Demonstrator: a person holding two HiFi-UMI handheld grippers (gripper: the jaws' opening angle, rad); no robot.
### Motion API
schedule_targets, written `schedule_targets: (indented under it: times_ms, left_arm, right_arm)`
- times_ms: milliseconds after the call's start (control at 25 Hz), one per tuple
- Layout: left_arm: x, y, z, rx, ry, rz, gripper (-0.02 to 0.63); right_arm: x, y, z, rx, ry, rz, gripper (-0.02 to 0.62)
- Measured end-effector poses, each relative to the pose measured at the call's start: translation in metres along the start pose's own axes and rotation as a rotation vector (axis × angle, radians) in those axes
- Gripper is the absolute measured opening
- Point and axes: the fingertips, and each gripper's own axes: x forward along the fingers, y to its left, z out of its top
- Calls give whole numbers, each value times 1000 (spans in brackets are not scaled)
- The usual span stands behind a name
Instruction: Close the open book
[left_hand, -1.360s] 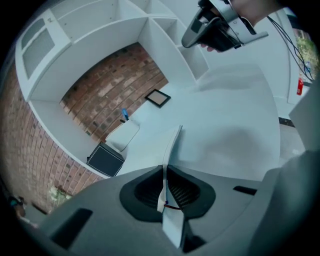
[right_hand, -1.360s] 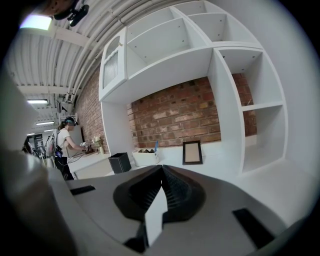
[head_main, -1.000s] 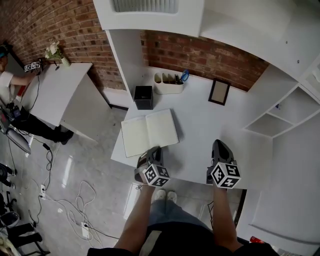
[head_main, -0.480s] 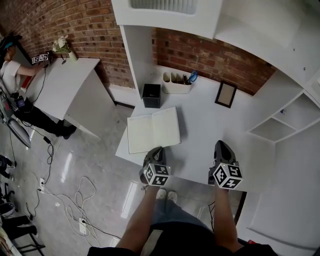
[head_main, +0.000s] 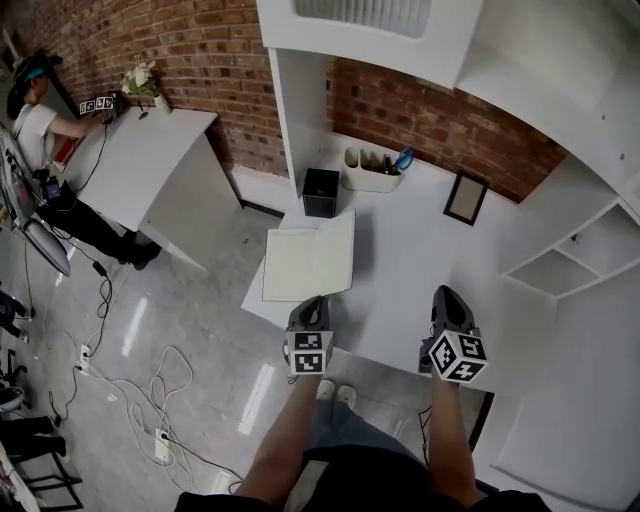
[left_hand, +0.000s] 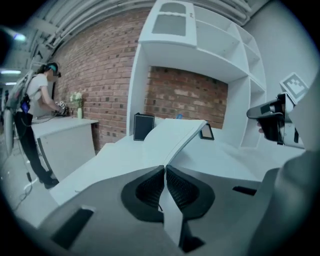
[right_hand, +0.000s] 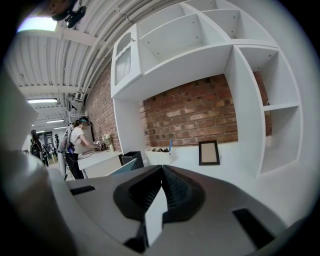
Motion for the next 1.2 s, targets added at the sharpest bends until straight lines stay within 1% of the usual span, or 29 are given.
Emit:
schedule_targets:
  times_ms: [80,240,360,640,800,1000,1200]
  left_arm:
    - [-4,8,-3,-68,-7,10,18]
    - [-8,24,-7,-155,-24,26,17]
    - [-9,38,-8,-241,-39,39,15]
    - [-12,66,-16,-355,-36,83,9]
    - [-14,73,-20,-387,-16,97,9]
    - [-15,74,-28,-385,19,102,9]
    - [-18,74,-21,-363,-4,90,9]
  right_arm:
    - [1,4,-1,-4,2,9,-2]
    - [4,11,-3,-7,4,21,-2]
    - [7,16,-5,-11,10,29,-2]
    - [13,25,-4,-19,15,45,-2]
    - [14,29,-4,-23,16,53,-2]
    - [15,32,-3,-22,15,59,-2]
    - [15,34,-3,-17,9,61,-2]
